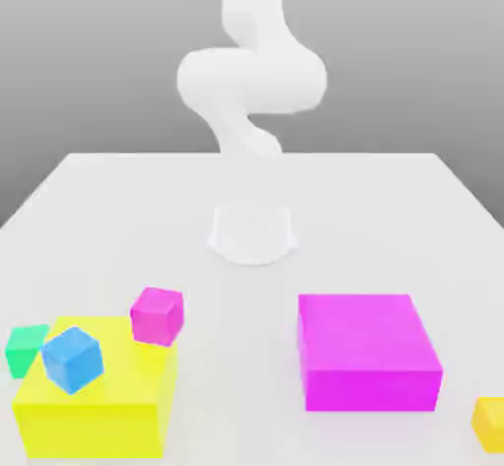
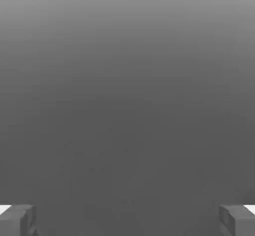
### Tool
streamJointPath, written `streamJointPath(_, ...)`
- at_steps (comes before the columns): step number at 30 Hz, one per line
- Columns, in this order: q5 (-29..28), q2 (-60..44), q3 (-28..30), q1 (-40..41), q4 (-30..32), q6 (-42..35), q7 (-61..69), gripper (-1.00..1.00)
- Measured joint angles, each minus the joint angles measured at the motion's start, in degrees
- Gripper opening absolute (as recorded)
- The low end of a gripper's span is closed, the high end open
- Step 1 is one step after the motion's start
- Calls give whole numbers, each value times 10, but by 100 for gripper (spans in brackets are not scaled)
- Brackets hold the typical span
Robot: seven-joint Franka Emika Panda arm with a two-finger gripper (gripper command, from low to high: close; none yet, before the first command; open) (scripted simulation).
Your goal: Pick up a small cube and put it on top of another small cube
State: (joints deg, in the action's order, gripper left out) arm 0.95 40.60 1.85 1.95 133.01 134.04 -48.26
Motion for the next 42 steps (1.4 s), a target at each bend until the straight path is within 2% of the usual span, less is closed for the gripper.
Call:
streamJointPath(24,93,-501,164,204,118,217,-231,0)
streamJointPath(26,111,-543,162,218,119,241,-231,0)
streamJointPath(30,168,-627,111,262,103,302,-192,0)
streamJointPath(31,175,-639,101,270,100,312,-186,-100)
streamJointPath(38,173,-638,101,270,101,311,-188,-100)
streamJointPath(42,118,-566,146,238,117,258,-230,-100)
